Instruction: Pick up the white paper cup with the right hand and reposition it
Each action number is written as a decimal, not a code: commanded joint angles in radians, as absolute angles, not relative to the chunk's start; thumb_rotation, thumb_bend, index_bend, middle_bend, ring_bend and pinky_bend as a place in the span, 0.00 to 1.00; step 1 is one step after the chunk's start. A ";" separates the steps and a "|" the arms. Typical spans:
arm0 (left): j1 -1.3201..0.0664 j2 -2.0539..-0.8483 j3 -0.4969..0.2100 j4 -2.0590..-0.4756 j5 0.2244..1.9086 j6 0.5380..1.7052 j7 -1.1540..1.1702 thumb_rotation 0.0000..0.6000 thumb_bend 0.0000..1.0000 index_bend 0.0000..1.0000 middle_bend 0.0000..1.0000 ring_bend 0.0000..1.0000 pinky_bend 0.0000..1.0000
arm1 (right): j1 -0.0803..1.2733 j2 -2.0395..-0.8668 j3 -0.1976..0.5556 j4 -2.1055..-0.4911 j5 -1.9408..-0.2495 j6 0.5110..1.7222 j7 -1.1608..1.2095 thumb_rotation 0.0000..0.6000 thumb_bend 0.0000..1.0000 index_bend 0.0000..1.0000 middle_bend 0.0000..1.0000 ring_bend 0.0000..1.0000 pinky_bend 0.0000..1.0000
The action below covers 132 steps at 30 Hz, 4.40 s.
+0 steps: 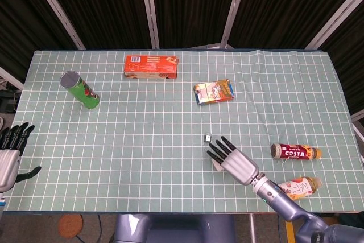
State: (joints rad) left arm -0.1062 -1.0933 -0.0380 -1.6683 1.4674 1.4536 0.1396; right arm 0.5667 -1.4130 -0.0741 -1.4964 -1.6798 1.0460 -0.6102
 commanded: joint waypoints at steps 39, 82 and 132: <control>-0.114 -1.097 -0.046 -1.657 1.442 1.435 0.137 1.00 0.00 0.00 0.00 0.00 0.00 | 0.560 -1.575 -0.054 -1.331 -1.766 1.102 -0.869 1.00 0.25 0.20 0.43 0.30 0.52; -0.118 -1.095 -0.049 -1.655 1.418 1.420 0.132 1.00 0.00 0.00 0.00 0.00 0.00 | 0.642 -1.874 0.337 -1.201 -1.162 1.080 -0.022 1.00 0.24 0.20 0.43 0.28 0.42; -0.106 -1.102 -0.041 -1.647 1.470 1.466 0.127 1.00 0.00 0.00 0.00 0.00 0.00 | 0.460 -1.409 0.148 -1.566 -1.463 1.277 -0.017 1.00 0.00 0.00 0.00 0.00 0.00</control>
State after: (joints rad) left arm -0.1054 -1.0986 -0.0405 -1.6507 1.4671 1.4637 0.1261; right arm 0.5026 -1.4872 0.1857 -1.5306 -1.4061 1.2276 -0.0052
